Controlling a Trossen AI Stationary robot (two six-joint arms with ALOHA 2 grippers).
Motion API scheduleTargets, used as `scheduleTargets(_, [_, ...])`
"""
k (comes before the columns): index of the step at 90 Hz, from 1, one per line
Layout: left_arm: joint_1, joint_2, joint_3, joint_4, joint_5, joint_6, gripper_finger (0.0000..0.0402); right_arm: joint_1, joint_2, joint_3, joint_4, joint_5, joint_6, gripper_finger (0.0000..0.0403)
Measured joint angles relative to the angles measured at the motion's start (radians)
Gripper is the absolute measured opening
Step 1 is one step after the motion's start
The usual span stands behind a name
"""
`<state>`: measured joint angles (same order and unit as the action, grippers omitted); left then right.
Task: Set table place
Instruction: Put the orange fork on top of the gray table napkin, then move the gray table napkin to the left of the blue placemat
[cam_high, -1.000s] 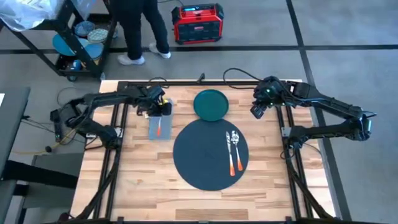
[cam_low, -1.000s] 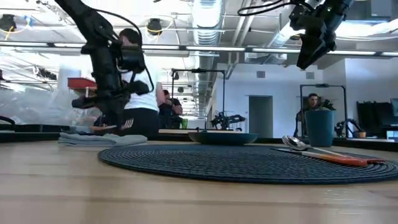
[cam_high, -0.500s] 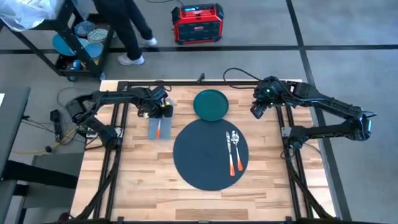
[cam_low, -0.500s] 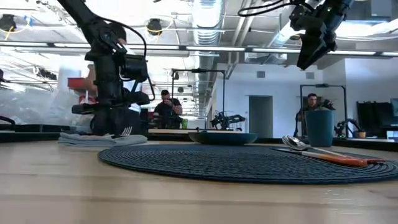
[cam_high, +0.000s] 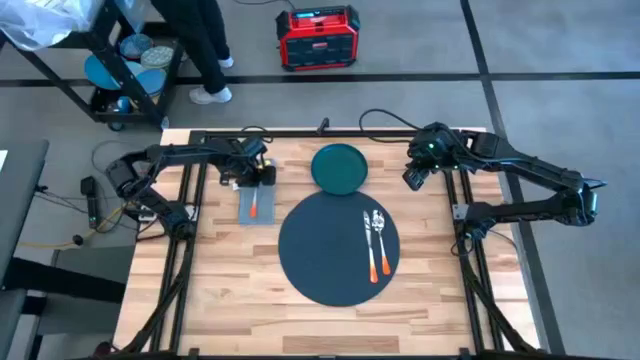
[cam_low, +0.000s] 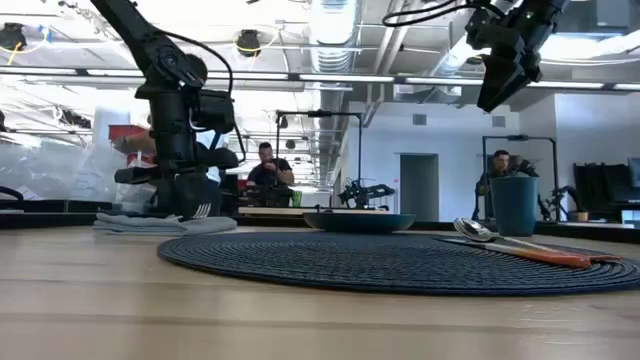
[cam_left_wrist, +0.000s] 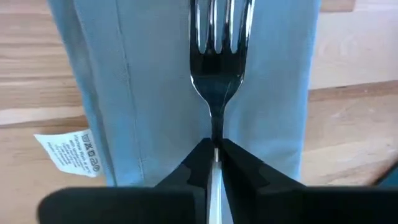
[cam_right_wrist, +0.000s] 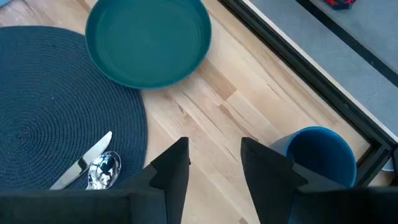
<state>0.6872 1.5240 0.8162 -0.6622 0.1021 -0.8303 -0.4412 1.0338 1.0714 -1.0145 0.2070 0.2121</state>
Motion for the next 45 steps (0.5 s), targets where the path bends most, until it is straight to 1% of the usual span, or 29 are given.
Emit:
scheduleTargets(12, [0.000,0.000,0.000,0.000,0.001,0.000,0.0041,0.000,0.000,0.000,0.000,0.000,0.000,0.0132])
scheduleTargets(25, [0.000,0.000,0.001,-0.002,0.003,0.011,0.0046,0.000,0.000,0.000,-0.001,0.000,0.000,0.0132])
scheduleTargets(33, [-0.003,-0.001,0.021,-0.009,0.036,0.046,0.0047,0.000,0.000,0.000,-0.001,0.000,0.000,0.0132])
scheduleTargets(38, [-0.019,-0.008,0.045,-0.008,0.061,0.082,0.0047,0.000,0.000,0.000,-0.002,0.000,-0.001,0.0132])
scheduleTargets(45, [-0.074,-0.014,0.087,-0.026,0.068,0.130,0.0047,0.000,0.000,0.000,-0.005,0.000,-0.001,0.0132])
